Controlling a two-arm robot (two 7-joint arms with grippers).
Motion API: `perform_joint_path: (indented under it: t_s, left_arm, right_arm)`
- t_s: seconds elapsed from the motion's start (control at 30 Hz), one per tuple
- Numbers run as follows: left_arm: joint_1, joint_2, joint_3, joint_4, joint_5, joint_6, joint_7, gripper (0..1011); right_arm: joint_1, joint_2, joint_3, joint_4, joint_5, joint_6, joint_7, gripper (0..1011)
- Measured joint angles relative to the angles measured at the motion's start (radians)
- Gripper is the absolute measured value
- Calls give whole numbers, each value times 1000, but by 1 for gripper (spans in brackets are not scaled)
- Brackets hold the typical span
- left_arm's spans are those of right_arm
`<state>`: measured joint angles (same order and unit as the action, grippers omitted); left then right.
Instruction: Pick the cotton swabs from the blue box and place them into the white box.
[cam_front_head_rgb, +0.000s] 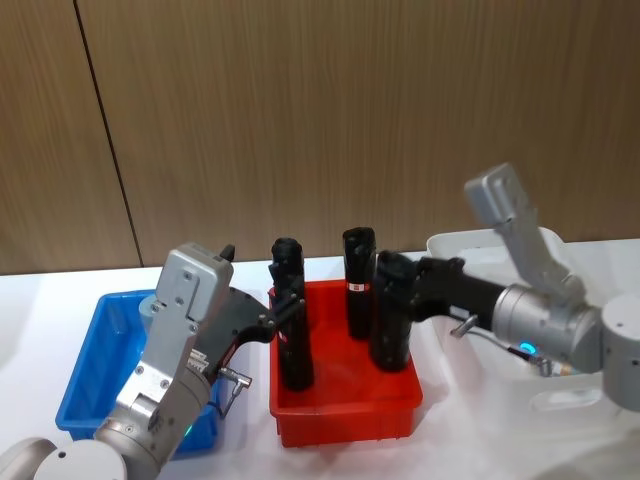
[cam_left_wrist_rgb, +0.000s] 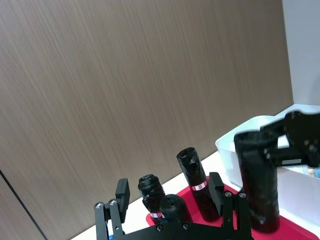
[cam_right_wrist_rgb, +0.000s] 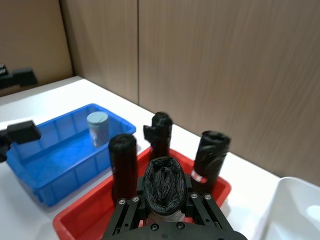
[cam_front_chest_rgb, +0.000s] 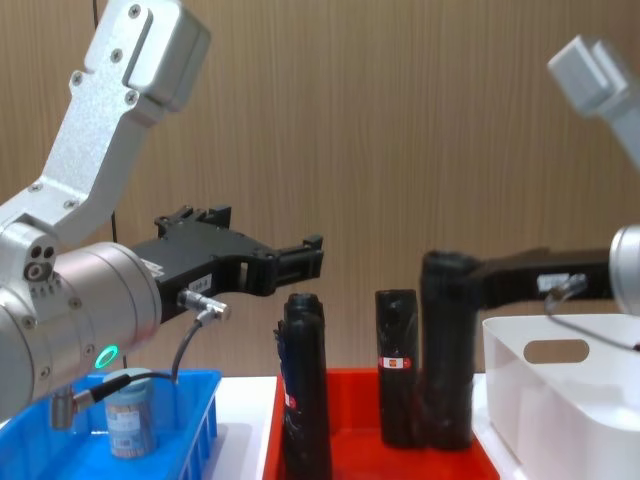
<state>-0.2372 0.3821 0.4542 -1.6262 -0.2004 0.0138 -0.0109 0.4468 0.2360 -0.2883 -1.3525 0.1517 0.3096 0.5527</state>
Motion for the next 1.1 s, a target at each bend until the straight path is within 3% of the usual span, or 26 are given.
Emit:
perform_joint_path:
  t_s: [0.57, 0.83, 1.1]
  left_arm:
    - [0, 0, 0, 0, 0, 0, 0, 1004]
    - [0, 0, 0, 0, 0, 0, 0, 1004]
    - [0, 0, 0, 0, 0, 0, 0, 1004]
  right_arm:
    - [9, 67, 81, -102, 54, 1, -75, 378]
    - [18, 85, 105, -112, 59, -9, -115, 378]
    - [32, 94, 116, -76, 47, -23, -142, 378]
